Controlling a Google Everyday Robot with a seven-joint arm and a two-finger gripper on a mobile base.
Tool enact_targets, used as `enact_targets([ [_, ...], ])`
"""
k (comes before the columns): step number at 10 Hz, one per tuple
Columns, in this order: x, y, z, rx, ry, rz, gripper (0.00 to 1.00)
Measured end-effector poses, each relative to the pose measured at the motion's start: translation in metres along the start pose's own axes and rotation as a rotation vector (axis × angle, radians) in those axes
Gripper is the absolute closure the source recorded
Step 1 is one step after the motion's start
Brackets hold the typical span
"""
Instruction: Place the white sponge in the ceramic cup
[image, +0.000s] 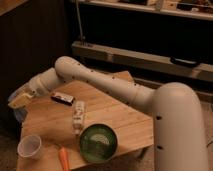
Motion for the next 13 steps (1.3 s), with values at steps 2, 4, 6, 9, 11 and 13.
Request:
enact_targets([
  [2, -0.007, -0.009, 0.001, 0.055, 0.015, 0.011, 1.0],
  [4, -0.014, -0.025, -0.008, 0.11, 0.091, 0.006, 1.0],
  [6, -0.018, -0.039, -0.009, 0.16, 0.151, -0.012, 1.0],
  [9, -0.032, -0.047, -0.001, 0.218, 0.145, -0.058, 1.0],
  [11, -0.042, -0.049, 0.007, 0.247, 0.046, -0.113, 1.0],
  [13, -0.048, -0.051, 0.005, 0.24, -0.043, -0.155, 1.0],
])
